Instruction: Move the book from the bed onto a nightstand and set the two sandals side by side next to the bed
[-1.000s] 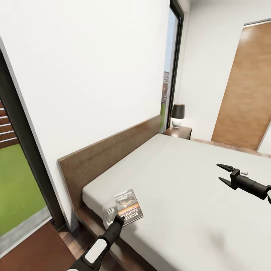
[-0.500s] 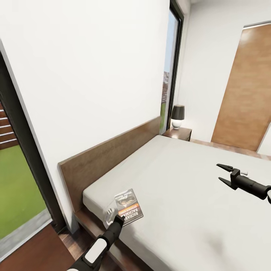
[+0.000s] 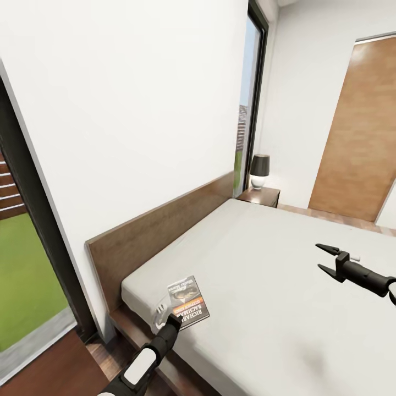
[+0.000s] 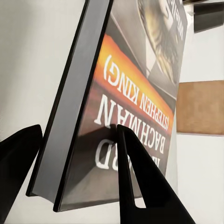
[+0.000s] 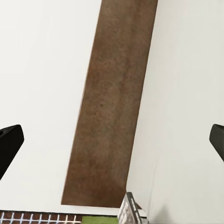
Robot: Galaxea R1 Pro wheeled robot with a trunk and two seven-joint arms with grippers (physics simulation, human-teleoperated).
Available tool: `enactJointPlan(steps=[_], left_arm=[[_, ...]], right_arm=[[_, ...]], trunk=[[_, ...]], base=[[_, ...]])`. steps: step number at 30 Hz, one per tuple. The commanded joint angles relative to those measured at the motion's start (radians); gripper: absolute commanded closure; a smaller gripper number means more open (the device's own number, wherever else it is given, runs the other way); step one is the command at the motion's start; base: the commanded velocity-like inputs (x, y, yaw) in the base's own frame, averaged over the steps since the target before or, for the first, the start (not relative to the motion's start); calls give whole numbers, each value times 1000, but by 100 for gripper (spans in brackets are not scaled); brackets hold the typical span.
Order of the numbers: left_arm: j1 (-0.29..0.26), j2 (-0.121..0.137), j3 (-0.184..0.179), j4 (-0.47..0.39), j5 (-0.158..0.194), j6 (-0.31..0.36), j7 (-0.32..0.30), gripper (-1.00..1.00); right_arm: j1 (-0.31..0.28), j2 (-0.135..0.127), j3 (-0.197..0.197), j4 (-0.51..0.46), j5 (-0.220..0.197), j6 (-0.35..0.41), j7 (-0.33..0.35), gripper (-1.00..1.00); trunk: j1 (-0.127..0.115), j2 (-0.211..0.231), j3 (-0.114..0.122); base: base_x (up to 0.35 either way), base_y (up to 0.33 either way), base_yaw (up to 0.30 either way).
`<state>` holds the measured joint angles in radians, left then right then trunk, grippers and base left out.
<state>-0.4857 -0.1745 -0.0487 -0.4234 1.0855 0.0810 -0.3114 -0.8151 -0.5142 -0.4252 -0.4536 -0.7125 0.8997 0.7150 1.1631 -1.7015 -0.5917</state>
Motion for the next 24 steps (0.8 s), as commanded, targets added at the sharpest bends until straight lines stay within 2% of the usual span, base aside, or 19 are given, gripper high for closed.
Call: enactJointPlan(steps=[1, 24], left_arm=[[-1, 0, 0, 0, 8, 5, -3, 100], [-1, 0, 0, 0, 11, 2, -3, 100]], right_arm=[[-1, 0, -4, 2, 3, 4, 4, -100], [-1, 0, -4, -8, -2, 0, 10, -100]], trunk=[[0, -1, -1], [0, -1, -1]], base=[[0, 0, 0], [-11, 0, 0]])
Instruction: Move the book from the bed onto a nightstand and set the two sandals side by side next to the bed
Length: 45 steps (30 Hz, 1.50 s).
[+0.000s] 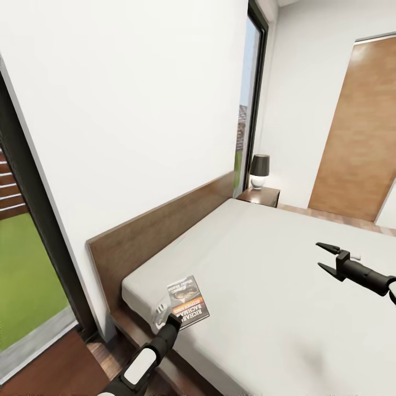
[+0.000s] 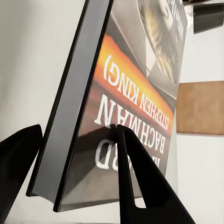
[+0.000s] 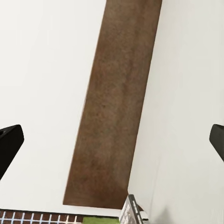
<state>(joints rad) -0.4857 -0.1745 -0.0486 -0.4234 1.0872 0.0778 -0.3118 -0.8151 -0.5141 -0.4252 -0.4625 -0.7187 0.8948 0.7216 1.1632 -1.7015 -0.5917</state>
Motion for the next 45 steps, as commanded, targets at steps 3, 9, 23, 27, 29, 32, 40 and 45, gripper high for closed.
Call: enactJointPlan(steps=[3, 9, 23, 27, 29, 32, 40, 45], left_arm=[[-1, 0, 0, 0, 10, 6, -3, 100], [-1, 0, 0, 0, 10, 6, -3, 100], [-1, 0, 0, 0, 10, 6, -3, 100], [-1, 0, 0, 0, 10, 5, -4, 100], [-1, 0, 0, 0, 10, 5, -4, 100], [-1, 0, 0, 0, 10, 5, -4, 100], [-1, 0, 0, 0, 10, 5, -4, 100], [-1, 0, 0, 0, 10, 5, -4, 100]], right_arm=[[-1, 0, -3, -1, 4, 4, 4, -100], [-1, 0, -3, -3, 4, 4, 4, -100], [-1, 0, -9, -4, 4, 4, 4, -100], [-1, 0, -10, -4, 4, 4, 4, -100], [-1, 0, -10, -4, 4, 4, 4, -100], [-1, 0, -10, -4, 4, 4, 4, -100], [-1, 0, -10, -4, 4, 4, 4, -100], [-1, 0, -10, -4, 4, 4, 4, -100]], trunk=[[0, -1, -1], [0, -1, -1], [0, -1, -1], [0, -1, -1], [0, -1, -1], [0, -1, -1], [0, -1, -1], [0, -1, -1]], base=[[-100, 0, 0], [-145, 0, 0], [-97, 0, 92], [-8, 0, 237], [-3, 0, 245], [-1, 0, 248], [0, 0, 250], [0, 0, 247]])
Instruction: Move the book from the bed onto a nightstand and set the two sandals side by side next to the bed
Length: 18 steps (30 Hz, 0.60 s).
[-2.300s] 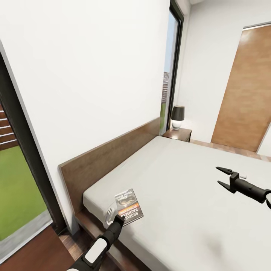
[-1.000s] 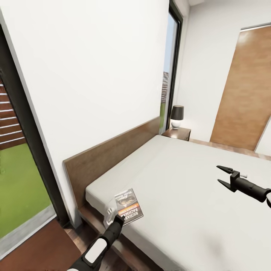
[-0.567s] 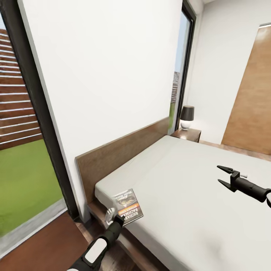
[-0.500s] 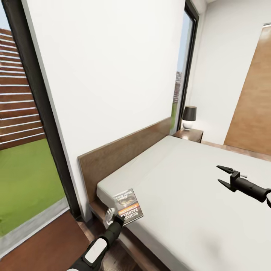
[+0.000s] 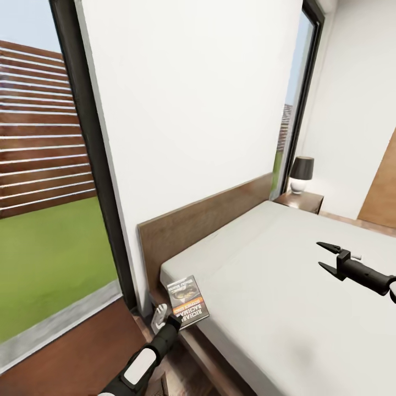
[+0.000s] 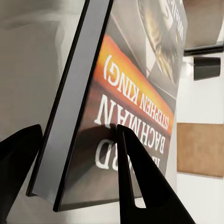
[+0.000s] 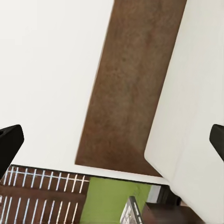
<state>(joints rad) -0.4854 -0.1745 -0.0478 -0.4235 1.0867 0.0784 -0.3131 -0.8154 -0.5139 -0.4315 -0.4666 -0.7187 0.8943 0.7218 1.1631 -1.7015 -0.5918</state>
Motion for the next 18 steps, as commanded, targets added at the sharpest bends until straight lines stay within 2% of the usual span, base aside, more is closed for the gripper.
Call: enactJointPlan(steps=[1, 18], left_arm=[[-1, 0, -1, 0, 10, 4, -3, 100], [-1, 0, -1, 0, 10, 3, -3, 100]], right_arm=[[-1, 0, -4, 0, 4, 5, 4, -100], [-1, 0, -4, 0, 4, 5, 4, -100]], trunk=[[0, -1, -1], [0, -1, -1]], base=[[0, 0, 243], [0, 0, 237]])
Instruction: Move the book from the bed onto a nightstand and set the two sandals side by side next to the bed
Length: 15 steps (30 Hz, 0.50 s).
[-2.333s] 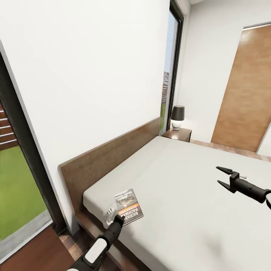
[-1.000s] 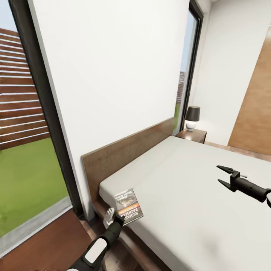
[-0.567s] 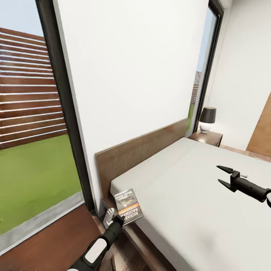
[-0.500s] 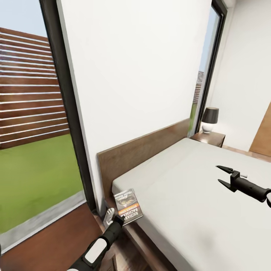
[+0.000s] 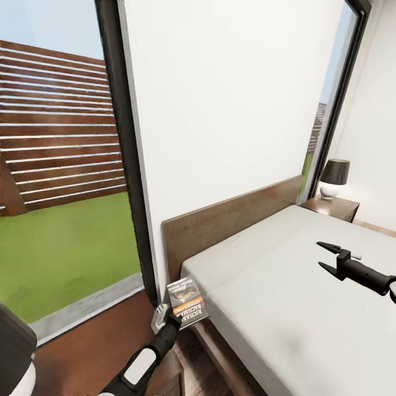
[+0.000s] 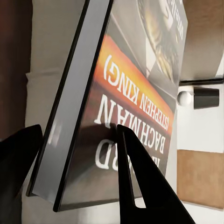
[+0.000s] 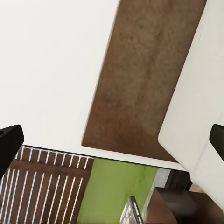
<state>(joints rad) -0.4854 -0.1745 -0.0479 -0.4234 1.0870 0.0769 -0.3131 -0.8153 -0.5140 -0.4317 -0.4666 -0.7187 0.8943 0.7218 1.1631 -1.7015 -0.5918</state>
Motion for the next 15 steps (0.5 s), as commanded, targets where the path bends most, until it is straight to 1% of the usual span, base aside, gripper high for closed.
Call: enactJointPlan(steps=[1, 5, 11, 15], left_arm=[[-1, 0, -1, 0, 10, 4, -3, 100], [-1, 0, -1, 0, 10, 4, -3, 100], [-1, 0, -1, 0, 10, 4, -3, 100], [-1, 0, -1, 0, 10, 4, -3, 100]], right_arm=[[-1, 0, -4, 0, 4, 5, 4, -100], [-1, 0, -5, 0, 4, 4, 4, -100], [-1, 0, -8, -1, 4, 1, 4, -100], [-1, 0, -3, -1, 4, 1, 4, -100]], trunk=[[0, -1, -1], [0, -1, -1], [0, -1, -1], [0, -1, -1]], base=[[0, 0, 164], [0, 0, 84], [0, 0, 11], [0, 0, 2]])
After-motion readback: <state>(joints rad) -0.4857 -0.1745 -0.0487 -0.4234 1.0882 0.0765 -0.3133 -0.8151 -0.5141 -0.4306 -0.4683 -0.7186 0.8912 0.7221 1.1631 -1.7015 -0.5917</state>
